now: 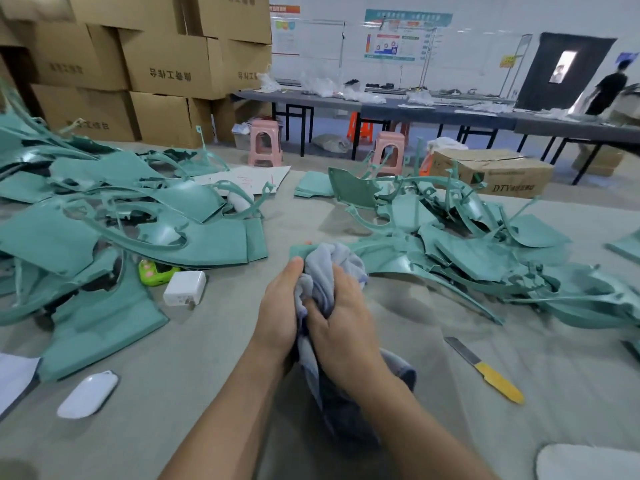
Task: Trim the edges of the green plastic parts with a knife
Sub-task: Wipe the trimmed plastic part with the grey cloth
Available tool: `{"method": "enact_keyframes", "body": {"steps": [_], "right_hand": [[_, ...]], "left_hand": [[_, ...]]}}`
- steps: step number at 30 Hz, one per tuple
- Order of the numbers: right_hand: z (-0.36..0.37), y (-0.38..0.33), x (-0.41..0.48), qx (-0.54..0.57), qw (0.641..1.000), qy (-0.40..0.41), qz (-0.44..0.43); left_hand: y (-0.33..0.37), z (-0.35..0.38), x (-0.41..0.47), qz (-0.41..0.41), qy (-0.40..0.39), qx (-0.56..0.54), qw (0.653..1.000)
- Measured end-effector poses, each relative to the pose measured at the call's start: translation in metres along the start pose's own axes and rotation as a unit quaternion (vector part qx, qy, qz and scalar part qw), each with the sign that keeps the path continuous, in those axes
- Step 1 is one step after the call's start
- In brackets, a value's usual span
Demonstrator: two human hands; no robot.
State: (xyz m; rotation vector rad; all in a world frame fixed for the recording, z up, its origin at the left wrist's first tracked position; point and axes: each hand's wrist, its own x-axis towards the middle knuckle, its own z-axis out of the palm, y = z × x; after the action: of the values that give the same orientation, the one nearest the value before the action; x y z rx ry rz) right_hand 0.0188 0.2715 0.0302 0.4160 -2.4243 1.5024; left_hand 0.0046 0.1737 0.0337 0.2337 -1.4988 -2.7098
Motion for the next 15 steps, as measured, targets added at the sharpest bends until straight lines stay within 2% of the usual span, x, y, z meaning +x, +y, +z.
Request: {"method": "enact_keyframes", "body": {"steps": [3, 6, 9, 12, 15], "right_hand": [[0.012, -0.005, 0.017, -0.045, 0.998, 0.042, 0.007], [0.015, -0.009, 0.042, -0.064, 0.993, 0.065, 0.081], [0.021, -0.010, 0.061, -0.096, 0.982, 0.091, 0.135], [0.029, -0.010, 0.073, -0.137, 0.974, 0.095, 0.154], [0.020, -0.005, 0.090, -0.129, 0.968, 0.098, 0.189]], "left_hand": [[-0.001, 0.000, 0.005, 0.064, 0.048, 0.026, 0.996], [-0.004, -0.003, 0.006, 0.122, 0.059, 0.052, 0.989], [-0.006, -0.005, 0.004, 0.140, 0.093, 0.107, 0.980], [-0.004, -0.006, 0.001, 0.189, 0.163, 0.196, 0.948], [-0.007, 0.001, -0.009, 0.247, 0.152, 0.246, 0.925]]}}
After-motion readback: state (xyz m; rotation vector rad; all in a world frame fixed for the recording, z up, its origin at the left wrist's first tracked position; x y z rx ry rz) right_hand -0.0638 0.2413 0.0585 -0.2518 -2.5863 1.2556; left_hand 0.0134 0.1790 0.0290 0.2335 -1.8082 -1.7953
